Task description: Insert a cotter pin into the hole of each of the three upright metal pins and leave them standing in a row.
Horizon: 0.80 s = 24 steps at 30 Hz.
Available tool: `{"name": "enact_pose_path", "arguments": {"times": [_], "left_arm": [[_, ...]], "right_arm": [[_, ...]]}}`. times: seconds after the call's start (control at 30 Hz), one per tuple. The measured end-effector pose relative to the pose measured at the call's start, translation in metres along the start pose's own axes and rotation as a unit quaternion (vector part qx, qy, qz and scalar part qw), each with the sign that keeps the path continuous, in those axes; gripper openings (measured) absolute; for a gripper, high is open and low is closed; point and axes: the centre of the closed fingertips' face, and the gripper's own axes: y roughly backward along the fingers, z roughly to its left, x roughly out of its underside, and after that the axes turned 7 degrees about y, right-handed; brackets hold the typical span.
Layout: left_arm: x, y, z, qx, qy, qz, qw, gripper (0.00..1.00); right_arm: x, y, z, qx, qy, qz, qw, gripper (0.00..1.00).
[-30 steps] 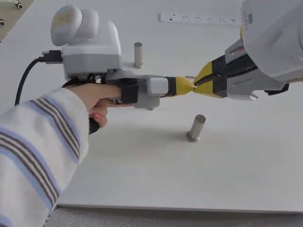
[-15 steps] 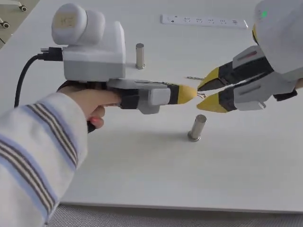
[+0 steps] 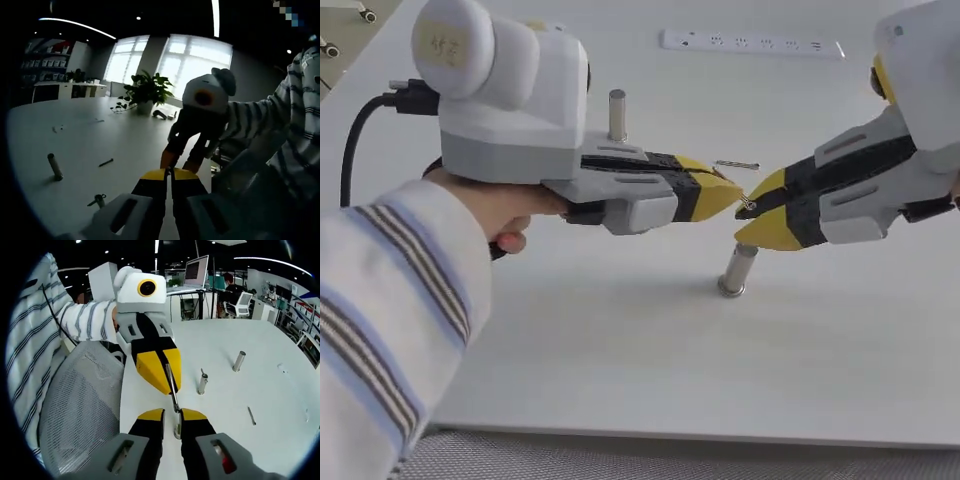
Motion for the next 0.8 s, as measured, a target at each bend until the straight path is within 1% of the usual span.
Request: {"name": "enact_pose_path", "arguments": {"times": [0.07,0.1,0.27,0.4,0.53,0.6,0.7,0.8], "left_arm": [[0.002,0.000,-0.002,0.005,-0.006,0.005,1.0000,0.00],[0.002,0.000,-0.003,0.008,-0.020,0.006,0.9998,0.00],[-0.001,0.000,-0.012,0.027,-0.043,0.000,0.9987,0.00],[0.001,-0.001,-0.014,0.032,-0.045,0.005,0.9984,0.00],[0.003,-0.001,-0.015,0.036,-0.049,0.011,0.9981,0.00],[0.006,-0.001,-0.015,0.037,-0.061,0.020,0.9972,0.00],[0.011,-0.002,-0.018,0.043,-0.069,0.036,0.9961,0.00],[0.011,-0.003,-0.021,0.051,-0.073,0.035,0.9954,0.00]], "right_arm": [[-0.001,0.000,0.001,-0.004,-0.005,-0.006,1.0000,0.05],[-0.001,0.000,0.001,-0.007,-0.010,-0.010,0.9999,0.04],[-0.002,-0.001,0.006,-0.023,-0.032,-0.026,0.9989,0.00],[-0.002,-0.001,0.007,-0.028,-0.033,-0.028,0.9987,0.00],[-0.001,0.001,0.009,-0.030,-0.028,-0.028,0.9988,0.00],[-0.002,0.003,0.009,-0.030,-0.025,-0.028,0.9989,0.00],[-0.001,0.005,0.013,-0.035,-0.011,-0.021,0.9991,0.00],[0.000,0.007,0.016,-0.041,0.001,-0.013,0.9991,0.00]]}}
